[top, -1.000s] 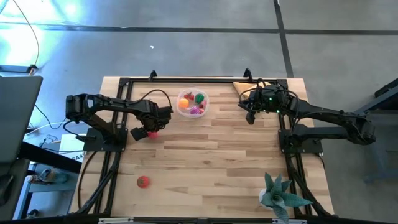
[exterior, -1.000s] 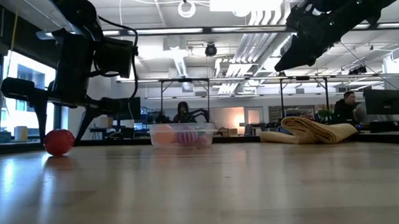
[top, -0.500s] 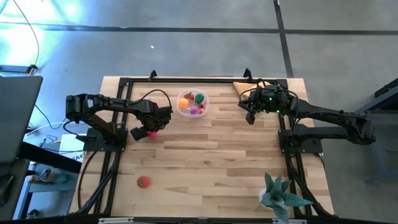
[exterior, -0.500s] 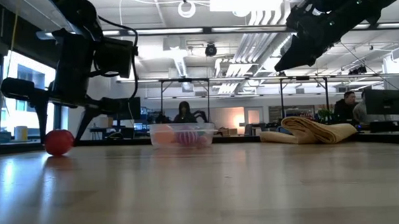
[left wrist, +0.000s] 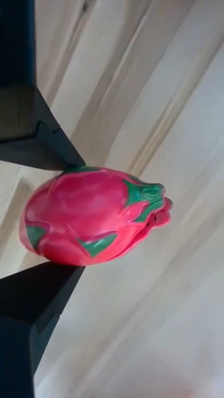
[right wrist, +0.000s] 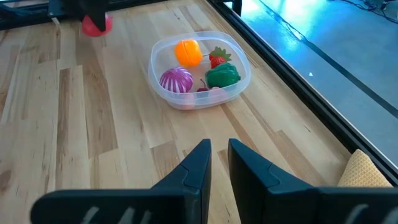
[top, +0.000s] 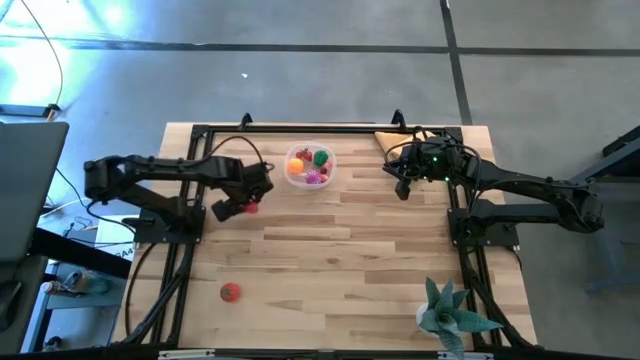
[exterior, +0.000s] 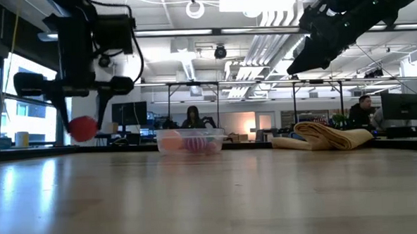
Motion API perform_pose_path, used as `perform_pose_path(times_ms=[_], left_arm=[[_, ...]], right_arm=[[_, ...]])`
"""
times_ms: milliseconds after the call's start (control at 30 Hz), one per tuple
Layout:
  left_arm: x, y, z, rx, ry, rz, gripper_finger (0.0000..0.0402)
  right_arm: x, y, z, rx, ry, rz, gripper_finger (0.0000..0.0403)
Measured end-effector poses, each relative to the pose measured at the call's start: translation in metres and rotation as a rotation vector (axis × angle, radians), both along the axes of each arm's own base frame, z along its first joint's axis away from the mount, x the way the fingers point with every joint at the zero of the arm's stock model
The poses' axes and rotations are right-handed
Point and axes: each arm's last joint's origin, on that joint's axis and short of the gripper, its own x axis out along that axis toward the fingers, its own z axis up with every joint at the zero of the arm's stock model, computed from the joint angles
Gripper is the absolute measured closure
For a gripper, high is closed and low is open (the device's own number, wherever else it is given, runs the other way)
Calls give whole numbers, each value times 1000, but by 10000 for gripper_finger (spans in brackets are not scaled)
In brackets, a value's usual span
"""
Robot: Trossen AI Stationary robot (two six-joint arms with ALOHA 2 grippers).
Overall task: Pick and placing Produce into tupperware
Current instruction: Put the red dragonfruit into the transparent bin
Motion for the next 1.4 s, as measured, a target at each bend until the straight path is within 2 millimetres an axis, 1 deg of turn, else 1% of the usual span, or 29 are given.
perform_pose_path(times_ms=[133, 267, 367, 433, 500, 633, 767, 867, 933, 1033, 1133, 1233, 1400], left_arm=[[3, 2, 15, 58, -84, -34, 183], [11, 8, 36, 170, -75, -120, 188], [19, 13, 50, 217, -72, -157, 188], [24, 20, 61, 239, -75, -180, 186], [30, 28, 68, 246, -59, -215, 185], [46, 51, 78, 242, -24, -287, 186], [69, 78, 84, 242, -2, -377, 186], [86, 96, 93, 240, 4, -409, 185], [99, 105, 95, 230, 23, -432, 185], [118, 118, 100, 260, 49, -461, 184], [135, 128, 99, 263, 70, -475, 184], [149, 138, 94, 257, 89, -490, 184], [163, 151, 77, 208, 96, -499, 184]], right_arm=[[0, 0, 0, 0, 0, 0, 359], [0, 0, 0, 0, 0, 0, 359], [0, 0, 0, 0, 0, 0, 359], [0, 0, 0, 0, 1, 0, 359], [0, 0, 0, 0, 0, 0, 359], [0, 0, 0, 0, 0, 0, 359], [0, 0, 0, 0, 0, 0, 359], [0, 0, 0, 0, 0, -1, 359], [0, 0, 0, 0, 0, 0, 359], [0, 0, 0, 0, 0, -1, 359], [0, 0, 0, 0, 0, 0, 359], [0, 0, 0, 0, 0, -1, 359], [0, 0, 0, 0, 0, 0, 359]])
